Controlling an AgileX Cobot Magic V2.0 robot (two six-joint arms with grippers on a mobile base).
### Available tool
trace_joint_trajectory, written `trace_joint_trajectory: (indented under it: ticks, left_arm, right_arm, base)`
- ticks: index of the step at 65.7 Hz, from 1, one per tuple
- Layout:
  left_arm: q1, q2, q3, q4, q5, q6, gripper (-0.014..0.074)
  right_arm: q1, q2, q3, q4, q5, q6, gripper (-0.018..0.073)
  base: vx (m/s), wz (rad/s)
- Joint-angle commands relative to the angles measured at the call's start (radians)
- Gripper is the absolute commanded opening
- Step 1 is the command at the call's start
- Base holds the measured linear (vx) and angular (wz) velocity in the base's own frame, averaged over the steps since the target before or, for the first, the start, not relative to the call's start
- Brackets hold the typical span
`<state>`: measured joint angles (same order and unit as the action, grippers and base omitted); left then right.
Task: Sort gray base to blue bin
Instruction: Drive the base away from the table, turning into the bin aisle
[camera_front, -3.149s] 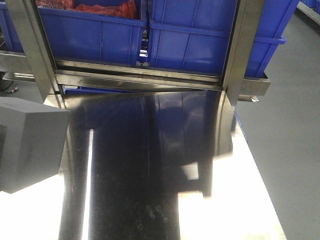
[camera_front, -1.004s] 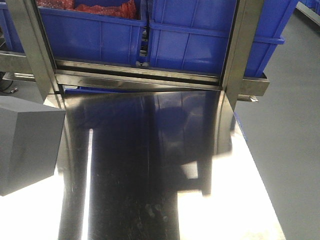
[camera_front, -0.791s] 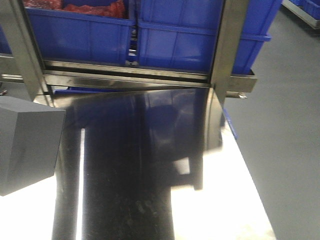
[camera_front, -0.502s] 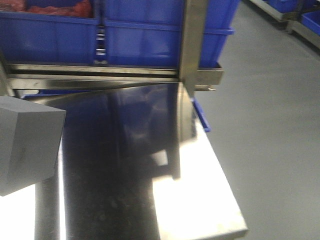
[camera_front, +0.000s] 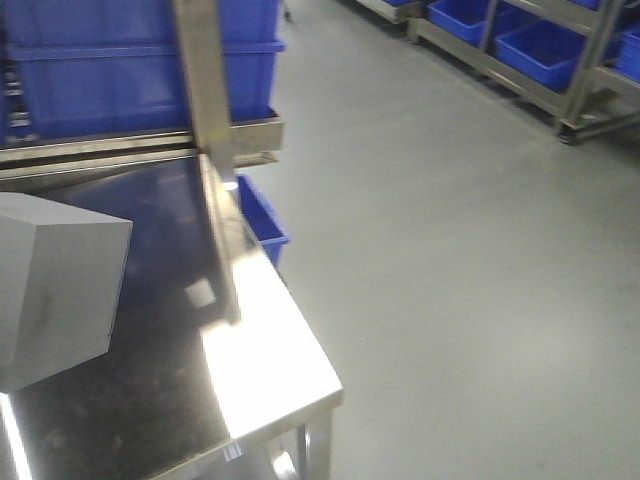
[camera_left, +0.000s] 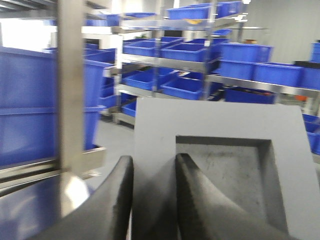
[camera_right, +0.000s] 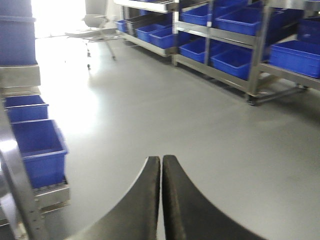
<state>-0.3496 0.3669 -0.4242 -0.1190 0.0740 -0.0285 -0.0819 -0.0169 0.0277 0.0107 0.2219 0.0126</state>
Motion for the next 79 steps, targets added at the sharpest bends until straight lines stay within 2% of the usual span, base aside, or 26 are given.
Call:
trace_joint_trajectory:
  ticks: [1, 33, 79]
  left_arm:
    - [-0.005, 0.005, -0.031, -0.015, -0.109, -0.014, -0.0006]
    - [-0.005, 0.005, -0.031, -0.015, -0.109, -0.014, -0.0006]
    - [-0.005, 0.005, -0.031, -0.015, -0.109, -0.014, -0.0006]
  right_arm:
    - [-0.009, -0.002, 0.002, -0.005, -0.075, -0.013, -0.0005]
    - [-0.009, -0.002, 0.002, -0.005, -0.075, -0.013, -0.0005]
    - [-0.009, -0.002, 0.002, -0.005, -0.075, -0.013, -0.0005]
  base:
    - [-0.08, -0.54]
    - [-0.04, -0.51]
    - [0.03, -0.35]
